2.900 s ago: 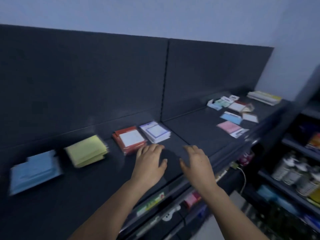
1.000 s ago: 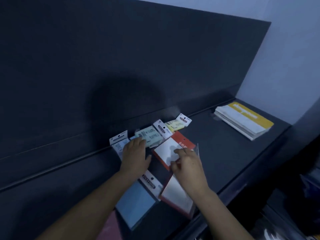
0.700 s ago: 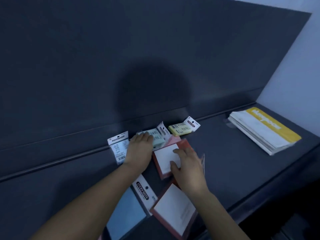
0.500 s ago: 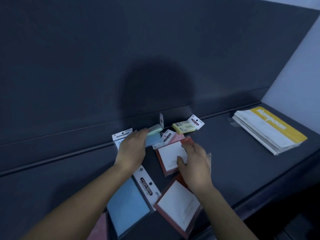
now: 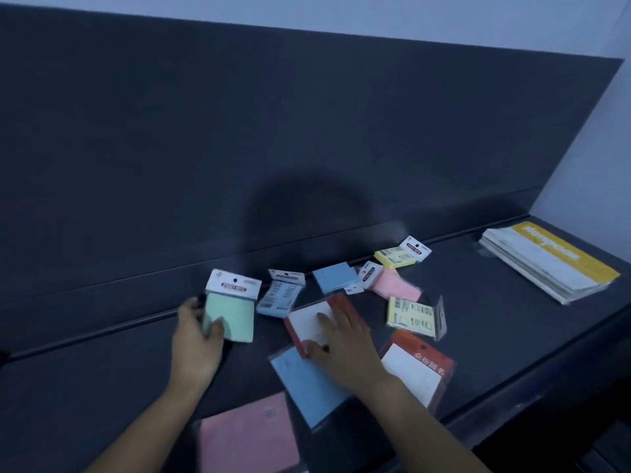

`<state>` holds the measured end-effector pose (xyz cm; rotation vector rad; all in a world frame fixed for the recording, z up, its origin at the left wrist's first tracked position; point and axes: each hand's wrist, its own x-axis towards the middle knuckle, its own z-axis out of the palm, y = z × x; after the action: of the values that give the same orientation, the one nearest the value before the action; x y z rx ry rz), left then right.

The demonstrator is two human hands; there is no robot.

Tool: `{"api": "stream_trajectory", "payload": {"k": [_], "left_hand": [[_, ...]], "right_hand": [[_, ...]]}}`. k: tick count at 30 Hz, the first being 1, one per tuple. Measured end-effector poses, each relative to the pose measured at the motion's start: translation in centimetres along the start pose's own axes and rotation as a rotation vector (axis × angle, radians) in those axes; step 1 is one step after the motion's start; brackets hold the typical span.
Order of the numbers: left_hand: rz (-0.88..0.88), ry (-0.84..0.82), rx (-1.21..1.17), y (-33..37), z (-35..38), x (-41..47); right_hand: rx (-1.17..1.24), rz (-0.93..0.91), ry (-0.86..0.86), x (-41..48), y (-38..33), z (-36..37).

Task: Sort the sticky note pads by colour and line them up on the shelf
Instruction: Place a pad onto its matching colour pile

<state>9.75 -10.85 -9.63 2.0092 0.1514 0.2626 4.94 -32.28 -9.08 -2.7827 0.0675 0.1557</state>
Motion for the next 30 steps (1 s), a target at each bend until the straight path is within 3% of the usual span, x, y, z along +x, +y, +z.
{"api": "stream_trajectory", "payload": {"k": [3, 5, 11, 15, 19, 25, 30], "left_hand": [[-0.061, -0.045, 0.316, -0.8, -1.0, 0.4], [-0.091, -0.056, 0.429, -0.3, -1.3, 0.3], [0.051, -0.078, 0.356, 1.3, 0.2, -1.7], [0.224, -0.096, 0.31, 3.2, 2.0, -2.7], [0.404, -0.221, 0.27, 5.0, 4.7, -4.0], [0.729, -0.47, 0.401, 8.3, 11.2, -5.9], [0.738, -0.583, 0.419, 11.1, 16.6, -6.2]], "right_hand": [[0.145, -0.034, 0.001, -0.9, -1.0, 0.2], [0.162, -0.057, 0.089, -1.7, -1.1, 0.0], [0.137, 0.09, 0.399, -4.4, 1.3, -1.7], [0.127, 0.281, 0.512, -5.2, 3.8, -3.5], [0.13, 0.394, 0.594, -5.7, 6.1, -4.4], [0.363, 0.371, 0.545, -4.3, 9.1, -5.2], [0.662, 0.268, 0.606, -2.2, 10.3, -7.9]]}}
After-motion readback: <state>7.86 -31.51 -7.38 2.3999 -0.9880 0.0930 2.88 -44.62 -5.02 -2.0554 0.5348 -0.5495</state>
